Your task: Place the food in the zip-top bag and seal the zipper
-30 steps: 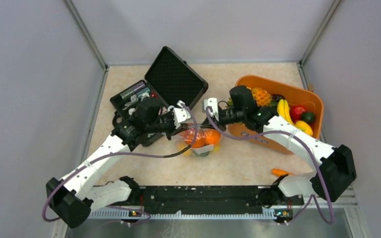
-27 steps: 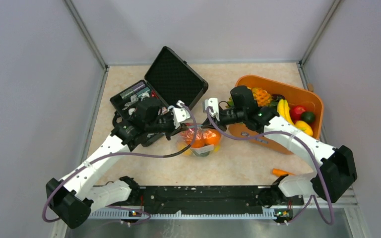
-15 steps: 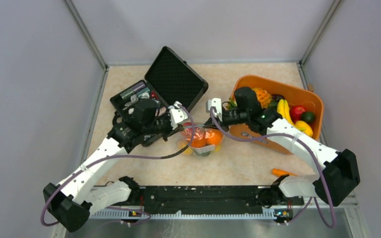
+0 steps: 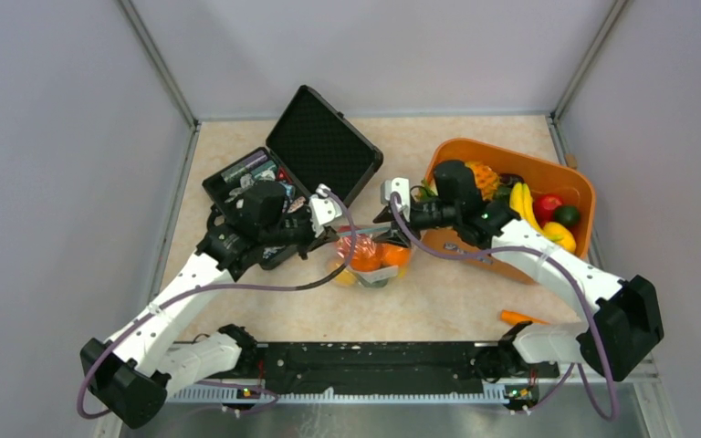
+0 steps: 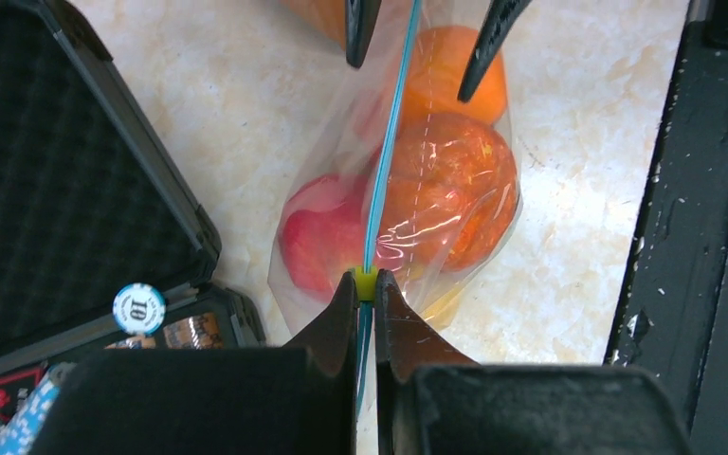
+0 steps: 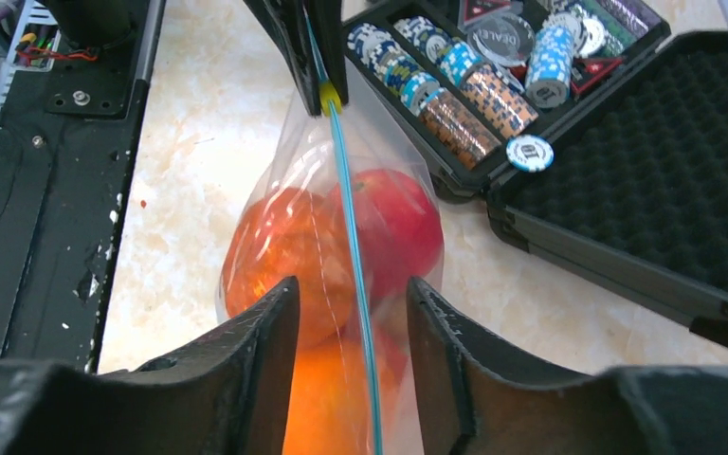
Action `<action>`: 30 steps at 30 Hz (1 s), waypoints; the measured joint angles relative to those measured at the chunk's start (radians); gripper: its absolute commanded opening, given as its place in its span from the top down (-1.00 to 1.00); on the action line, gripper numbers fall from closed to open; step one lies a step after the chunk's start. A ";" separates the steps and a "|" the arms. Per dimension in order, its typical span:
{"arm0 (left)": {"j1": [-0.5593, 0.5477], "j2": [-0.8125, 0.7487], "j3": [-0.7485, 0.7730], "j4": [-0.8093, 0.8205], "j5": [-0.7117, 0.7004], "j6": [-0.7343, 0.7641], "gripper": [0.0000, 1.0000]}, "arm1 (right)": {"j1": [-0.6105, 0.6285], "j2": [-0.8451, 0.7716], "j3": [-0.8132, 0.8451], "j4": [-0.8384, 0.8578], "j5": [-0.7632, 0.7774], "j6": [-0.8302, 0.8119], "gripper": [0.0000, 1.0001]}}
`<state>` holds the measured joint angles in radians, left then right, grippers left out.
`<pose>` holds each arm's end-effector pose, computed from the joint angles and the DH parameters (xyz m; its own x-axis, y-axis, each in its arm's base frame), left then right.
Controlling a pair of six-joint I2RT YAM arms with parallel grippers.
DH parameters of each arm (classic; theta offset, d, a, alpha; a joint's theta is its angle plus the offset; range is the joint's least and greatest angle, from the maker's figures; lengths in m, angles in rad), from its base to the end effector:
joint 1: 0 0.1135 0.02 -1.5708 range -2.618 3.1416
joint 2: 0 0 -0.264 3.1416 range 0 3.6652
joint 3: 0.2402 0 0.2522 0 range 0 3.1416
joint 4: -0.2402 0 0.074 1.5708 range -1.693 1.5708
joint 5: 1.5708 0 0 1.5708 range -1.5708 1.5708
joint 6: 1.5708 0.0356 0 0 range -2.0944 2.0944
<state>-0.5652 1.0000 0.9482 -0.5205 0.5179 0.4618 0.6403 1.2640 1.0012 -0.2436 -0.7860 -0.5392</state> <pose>0.1707 -0.1291 0.3261 -0.0455 0.4873 -0.8721 0.9350 0.3281 0.1345 0.2088 0.1870 0.3114 0.1378 -0.3498 -0.9266 -0.9878 0.0203 -0.1545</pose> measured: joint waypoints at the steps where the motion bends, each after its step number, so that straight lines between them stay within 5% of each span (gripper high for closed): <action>1: 0.001 0.006 0.000 0.008 0.017 -0.004 1.00 | 0.006 0.000 0.000 0.005 0.001 0.002 0.06; 10: 0.001 0.041 0.013 0.076 0.114 -0.039 1.00 | 0.055 0.051 0.010 0.076 -0.001 0.025 0.04; 20: 0.001 0.052 0.014 0.109 0.132 -0.048 1.00 | 0.085 0.114 0.029 0.105 -0.002 0.039 0.24; 22: 0.001 0.052 0.014 0.109 0.132 -0.048 1.00 | 0.085 0.114 0.029 0.113 -0.004 0.045 0.36; 26: 0.000 0.052 0.014 0.109 0.132 -0.048 1.00 | 0.085 0.114 0.029 0.126 -0.011 0.049 0.93; 30: 0.000 0.052 0.014 0.109 0.132 -0.048 1.00 | 0.085 0.114 0.029 0.124 -0.011 0.053 1.00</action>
<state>-0.5652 1.0523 0.9627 -0.4118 0.6495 0.4137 0.7250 1.3781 1.0306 -0.1196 -0.7971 -0.4862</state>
